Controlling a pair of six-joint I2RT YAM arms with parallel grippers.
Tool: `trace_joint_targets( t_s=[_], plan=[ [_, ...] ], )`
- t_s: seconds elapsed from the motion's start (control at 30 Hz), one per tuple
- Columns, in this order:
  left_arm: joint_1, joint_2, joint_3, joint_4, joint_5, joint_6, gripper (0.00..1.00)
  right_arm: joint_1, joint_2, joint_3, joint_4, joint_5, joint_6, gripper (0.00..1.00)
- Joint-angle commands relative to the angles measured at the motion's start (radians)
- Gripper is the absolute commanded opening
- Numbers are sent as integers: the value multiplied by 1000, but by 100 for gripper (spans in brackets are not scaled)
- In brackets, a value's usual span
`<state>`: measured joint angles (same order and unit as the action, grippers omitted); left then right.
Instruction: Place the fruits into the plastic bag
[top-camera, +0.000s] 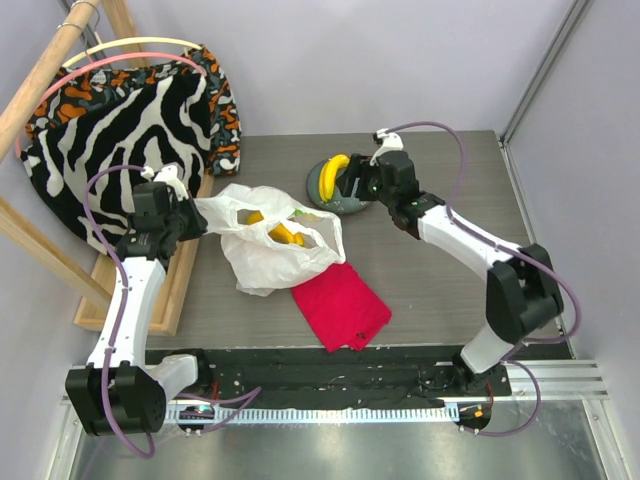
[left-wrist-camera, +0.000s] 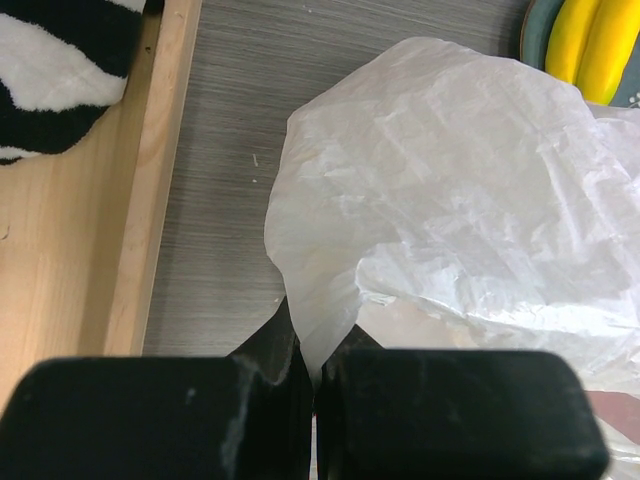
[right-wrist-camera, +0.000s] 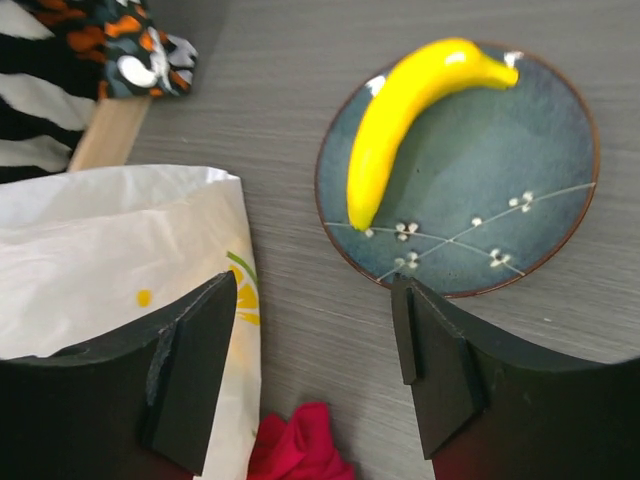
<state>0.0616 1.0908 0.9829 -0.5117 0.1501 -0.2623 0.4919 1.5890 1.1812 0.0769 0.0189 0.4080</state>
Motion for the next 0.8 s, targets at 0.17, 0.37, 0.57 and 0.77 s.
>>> trace_joint_targets(
  t_s=[0.17,0.37,0.57,0.77],
  plan=[
    [4,0,13,41,-6,-3,0,-22,287,271,-2,-74,49,80],
    [4,1,16,38,-4,-5,0,-21,502,469,-71,-51,60,86],
    [3,4,17,35,-3,-2,0,-21,621,574,-150,19,66,87],
    [3,3,17,36,-1,-5,0,-21,658,583,-141,23,78,86]
  ],
)
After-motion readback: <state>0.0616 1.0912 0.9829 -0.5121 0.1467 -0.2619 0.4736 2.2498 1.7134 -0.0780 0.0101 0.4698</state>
